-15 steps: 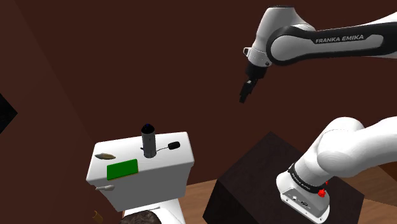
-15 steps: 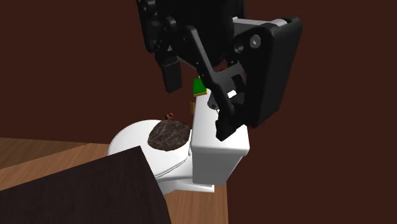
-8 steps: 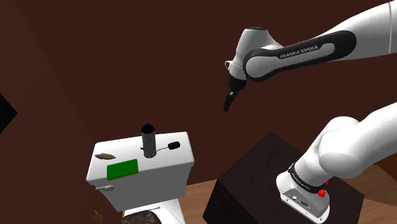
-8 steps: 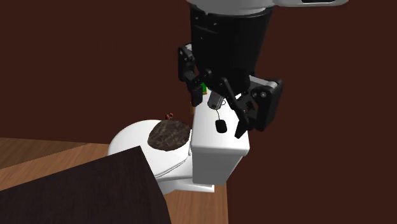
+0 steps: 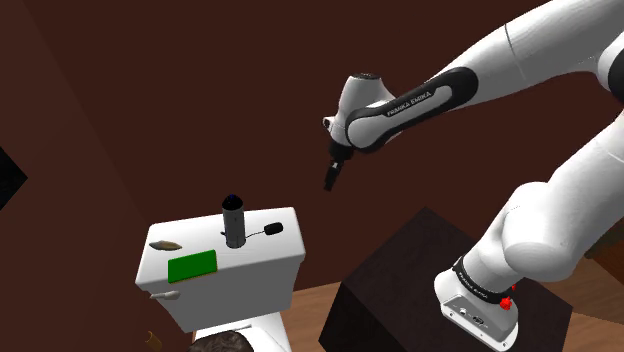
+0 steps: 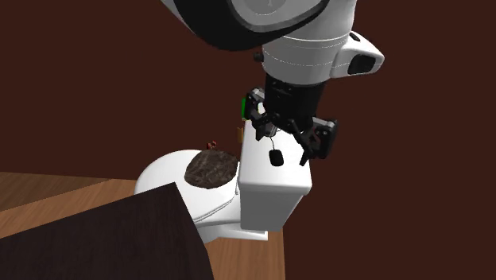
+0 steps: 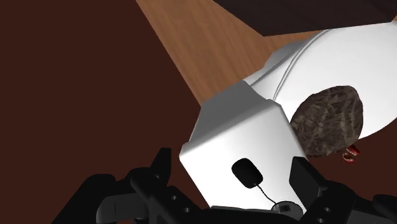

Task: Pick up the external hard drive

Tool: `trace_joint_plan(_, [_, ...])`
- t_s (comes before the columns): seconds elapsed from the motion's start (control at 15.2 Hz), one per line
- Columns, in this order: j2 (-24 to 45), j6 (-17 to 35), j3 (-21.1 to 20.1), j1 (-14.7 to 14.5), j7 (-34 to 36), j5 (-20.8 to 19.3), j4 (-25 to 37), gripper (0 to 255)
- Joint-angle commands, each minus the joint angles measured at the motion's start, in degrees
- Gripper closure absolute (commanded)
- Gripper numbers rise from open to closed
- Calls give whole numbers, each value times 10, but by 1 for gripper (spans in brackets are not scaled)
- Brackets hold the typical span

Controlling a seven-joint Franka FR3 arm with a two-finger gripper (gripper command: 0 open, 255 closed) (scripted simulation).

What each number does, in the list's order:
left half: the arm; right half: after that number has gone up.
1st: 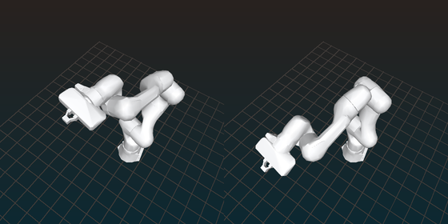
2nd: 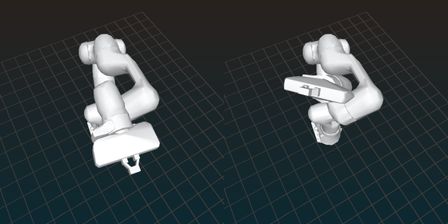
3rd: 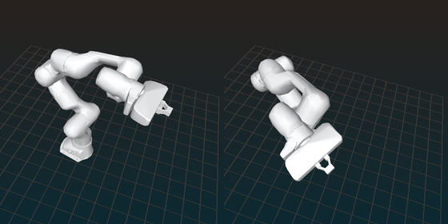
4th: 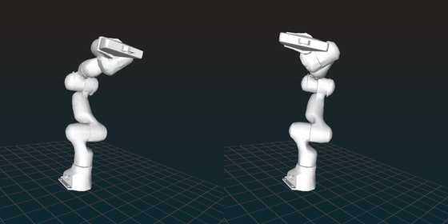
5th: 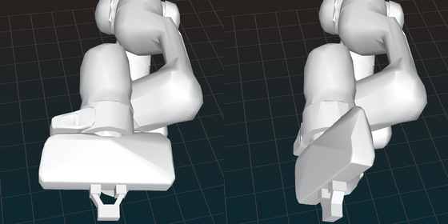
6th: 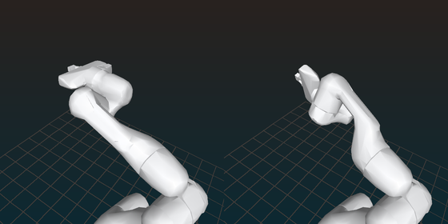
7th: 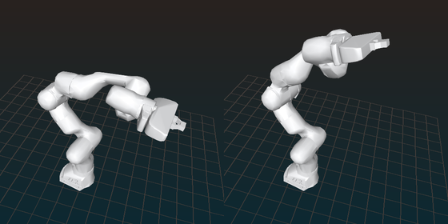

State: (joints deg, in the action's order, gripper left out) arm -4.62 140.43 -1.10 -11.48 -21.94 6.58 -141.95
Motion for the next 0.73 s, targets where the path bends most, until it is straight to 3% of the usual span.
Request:
trace_joint_plan(0.0, [47, 32, -6, -8, -15, 11, 19, 0])
trace_joint_plan(0.66, [262, 132, -44, -29, -83, 39, 148, 0])
